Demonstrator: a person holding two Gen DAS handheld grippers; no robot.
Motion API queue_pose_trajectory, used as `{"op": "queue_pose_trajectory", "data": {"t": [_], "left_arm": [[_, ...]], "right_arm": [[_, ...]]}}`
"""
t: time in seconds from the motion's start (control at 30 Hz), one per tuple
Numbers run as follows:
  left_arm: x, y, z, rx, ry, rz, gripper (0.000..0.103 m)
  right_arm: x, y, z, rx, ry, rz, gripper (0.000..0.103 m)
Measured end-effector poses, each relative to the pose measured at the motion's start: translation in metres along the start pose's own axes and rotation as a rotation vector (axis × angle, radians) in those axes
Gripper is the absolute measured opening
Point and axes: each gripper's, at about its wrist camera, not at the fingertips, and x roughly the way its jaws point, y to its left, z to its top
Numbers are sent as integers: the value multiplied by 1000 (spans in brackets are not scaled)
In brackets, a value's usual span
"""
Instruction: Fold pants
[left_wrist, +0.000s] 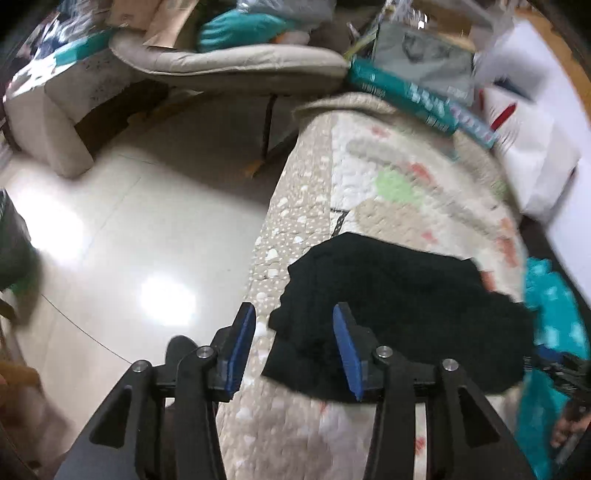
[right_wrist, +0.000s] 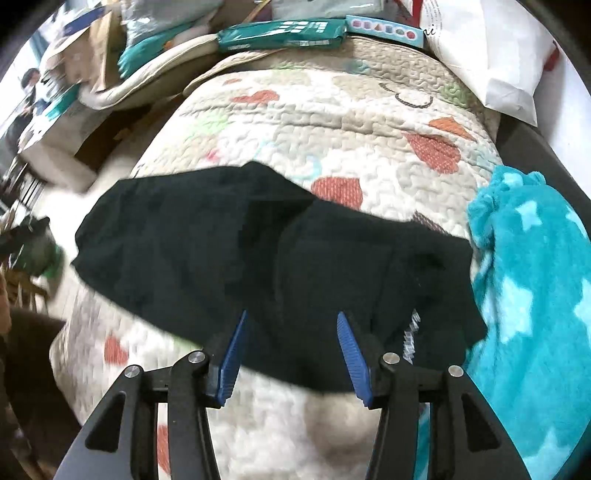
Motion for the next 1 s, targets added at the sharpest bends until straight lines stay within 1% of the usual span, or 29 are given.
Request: {"op": "queue_pose_trajectory", "data": {"t": [0.03, 0.1, 0.13, 0.17, 0.2, 0.23, 0.3, 0.33, 0.37, 0.43, 0.47, 0.53, 0.57, 0.6, 0.63, 0.77, 0.87, 1.0], "left_arm": [[14, -9, -2, 20, 21, 42, 43], [35, -18, -10, 71, 62, 100, 43], [45, -21, -17, 107, 85, 145, 43], [56, -26, -26, 157, 106, 211, 43], [60, -25, -31, 185, 103, 235, 45], [60, -26, -34, 216, 82, 250, 46], [56, -32, -38, 290, 46, 306, 52], [54, -33, -40, 305, 34, 316, 52], [52, -33, -42, 315, 22, 316, 52], [48, -31, -45, 309, 7, 295, 52], [46, -30, -44, 296, 6, 284, 52], [40, -25, -41, 260, -2, 255, 52], [36, -21, -40, 230, -10, 237, 52], [32, -17, -38, 196, -21, 222, 52], [28, -11, -36, 154, -37, 210, 52], [13, 4, -31, 63, -115, 207, 52], [10, 3, -29, 41, -141, 200, 52], [9, -1, -28, 42, -153, 178, 52]], "right_arm": [[6, 2, 2, -1, 7, -18, 54], [23, 13, 0, -27, 28, -79, 54], [31, 16, -3, -46, 41, -107, 54], [37, 15, -6, -59, 52, -125, 54], [45, 14, -10, -71, 70, -145, 54], [49, 10, -12, -76, 80, -153, 54], [59, 2, -19, -63, 105, -172, 54], [60, -3, -20, -49, 105, -167, 58], [59, -9, -22, -27, 100, -158, 62], [58, -17, -23, -6, 103, -152, 65], [57, -17, -25, -10, 103, -167, 67], [55, -18, -29, -37, 98, -234, 69], [55, -19, -30, -42, 96, -252, 72], [54, -20, -31, -41, 97, -264, 73], [52, -21, -32, -37, 99, -278, 73], [46, -25, -32, -23, 81, -327, 73], [40, -18, -30, -47, 43, -365, 73], [33, -5, -26, -83, -8, -385, 73]]}}
